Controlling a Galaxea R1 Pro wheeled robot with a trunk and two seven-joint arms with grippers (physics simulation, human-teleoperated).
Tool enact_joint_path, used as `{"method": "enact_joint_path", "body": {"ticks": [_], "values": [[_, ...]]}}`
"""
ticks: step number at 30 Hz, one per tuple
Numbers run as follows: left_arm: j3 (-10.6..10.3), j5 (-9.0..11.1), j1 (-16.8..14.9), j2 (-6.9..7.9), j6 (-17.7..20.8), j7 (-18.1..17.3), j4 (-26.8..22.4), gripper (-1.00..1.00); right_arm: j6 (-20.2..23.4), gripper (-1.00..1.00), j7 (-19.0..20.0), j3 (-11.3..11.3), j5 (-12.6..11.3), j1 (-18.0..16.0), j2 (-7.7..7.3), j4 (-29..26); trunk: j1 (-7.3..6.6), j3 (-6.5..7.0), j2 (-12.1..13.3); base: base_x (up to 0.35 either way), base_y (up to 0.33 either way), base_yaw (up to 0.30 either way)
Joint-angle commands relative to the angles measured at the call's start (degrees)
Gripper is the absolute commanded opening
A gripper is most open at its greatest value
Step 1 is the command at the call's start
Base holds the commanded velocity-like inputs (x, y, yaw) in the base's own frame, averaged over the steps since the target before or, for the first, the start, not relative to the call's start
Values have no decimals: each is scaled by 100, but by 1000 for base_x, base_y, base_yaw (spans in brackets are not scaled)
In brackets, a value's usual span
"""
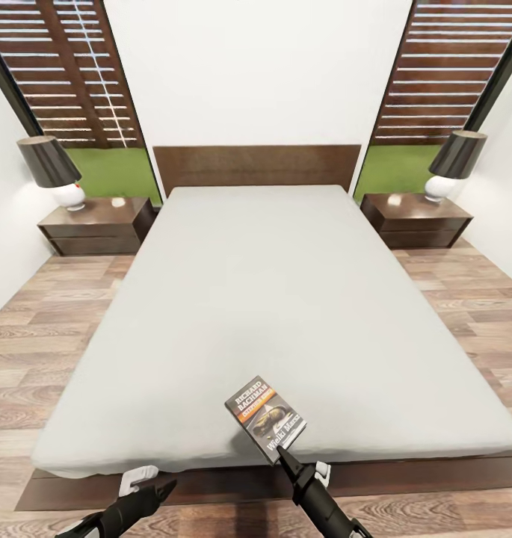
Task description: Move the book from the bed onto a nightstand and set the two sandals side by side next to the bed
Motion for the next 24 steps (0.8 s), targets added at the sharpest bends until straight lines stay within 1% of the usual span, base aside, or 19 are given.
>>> {"method": "enact_joint_path", "body": {"ticks": [1, 6, 8, 10, 12, 13, 14, 15, 16, 17, 18, 19, 20, 23, 24], "values": [[-49, 37, -4, 1, -32, -13, 8, 100, 58, -100, 7, 13, -50, -1, 0, 3, -23, 15, 39, 0, 0, 0], [-51, 37, -4, 1, -32, -19, 8, 100, 50, -100, 5, 20, -46, -1, 0, -2, -133, 104, 240, 0, 0, 0], [-50, 37, -4, 1, -32, -29, 8, 100, 49, -100, 13, 25, -11, -1, 0, -54, -176, 140, 320, 0, 0, 0], [-50, 37, -4, 1, -32, -40, 8, 100, 77, -100, 8, 41, 20, -1, 0, -286, -220, 176, 400, 0, 0, 0], [-49, 37, -4, 2, -32, -44, 8, 100, 99, -100, 4, 122, 110, -1, -12, -472, -264, 212, 480, 0, 0, 0], [-49, 37, -4, 2, -32, -46, 8, 100, 110, -100, 6, 216, 233, -1, -19, -569, -286, 230, 521, 0, 0, 0], [-51, 37, -4, 2, -32, -45, 8, 100, 116, -100, 7, 317, 410, -1, -30, -635, -308, 248, 561, 0, 0, 0], [-54, 37, -4, 2, -32, -38, 8, 100, 120, -100, 7, 388, 619, -1, -79, -665, -330, 266, 601, 0, 0, 0], [-54, 37, -4, 2, -32, -32, 8, 100, 126, -100, 11, 432, 840, -1, -189, -678, -352, 284, 641, 0, 0, 0], [-53, 37, -4, 1, -32, -25, 8, 100, 133, -100, 13, 458, 1053, -1, -341, -683, -374, 302, 681, 0, 0, 0], [-53, 37, -4, 1, -32, -25, 8, 100, 136, -100, 14, 468, 1148, -1, -429, -680, -396, 320, 721, 0, 0, 0], [-51, 37, -4, 5, -32, -25, 8, 100, 139, -100, 15, 486, 1302, -1, -625, -677, -418, 338, 761, 0, 0, 0], [-50, 37, -4, 7, -32, -30, 8, 100, 146, -100, 18, 508, 1432, -1, -951, -667, -440, 356, 801, 0, 0, 0], [-50, 37, -4, 9, -32, -37, 8, 100, 194, -100, 47, 532, 1532, 22, -1549, -657, -506, 410, 922, 0, 0, 0], [-50, 37, -6, 10, -32, -36, 8, 100, 200, -100, 72, 534, 1539, 26, -1636, -656, -528, 427, 962, 0, 0, 0]]}}
